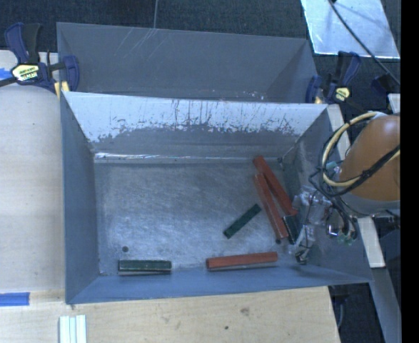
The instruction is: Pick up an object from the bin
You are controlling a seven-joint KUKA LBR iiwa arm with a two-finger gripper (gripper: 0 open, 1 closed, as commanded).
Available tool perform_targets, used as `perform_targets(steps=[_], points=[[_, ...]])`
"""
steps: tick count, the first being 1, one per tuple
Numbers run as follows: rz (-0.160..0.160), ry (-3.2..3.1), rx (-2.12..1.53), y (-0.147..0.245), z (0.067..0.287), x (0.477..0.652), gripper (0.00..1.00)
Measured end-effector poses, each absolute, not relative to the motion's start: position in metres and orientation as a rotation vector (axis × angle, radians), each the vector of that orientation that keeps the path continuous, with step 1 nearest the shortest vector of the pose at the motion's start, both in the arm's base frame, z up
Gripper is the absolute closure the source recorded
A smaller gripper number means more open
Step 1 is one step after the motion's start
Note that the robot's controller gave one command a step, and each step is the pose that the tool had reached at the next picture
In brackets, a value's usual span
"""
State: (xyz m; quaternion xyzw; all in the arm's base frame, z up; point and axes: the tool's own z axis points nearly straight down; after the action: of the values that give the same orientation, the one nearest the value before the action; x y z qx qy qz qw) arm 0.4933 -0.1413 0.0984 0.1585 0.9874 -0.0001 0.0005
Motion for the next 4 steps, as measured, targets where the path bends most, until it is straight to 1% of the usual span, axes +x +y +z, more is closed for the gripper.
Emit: perform_targets(steps=[1,2,3,4], points=[[-0.001,3.132,-0.191,-0.076,0.071,0.504,0.00],[-0.001,3.135,-0.191,-0.077,0.071,0.503,1.00],[-0.001,3.134,-0.191,-0.077,0.071,0.504,0.00],[0.001,2.987,-0.960,-0.012,0.073,0.506,0.00]])
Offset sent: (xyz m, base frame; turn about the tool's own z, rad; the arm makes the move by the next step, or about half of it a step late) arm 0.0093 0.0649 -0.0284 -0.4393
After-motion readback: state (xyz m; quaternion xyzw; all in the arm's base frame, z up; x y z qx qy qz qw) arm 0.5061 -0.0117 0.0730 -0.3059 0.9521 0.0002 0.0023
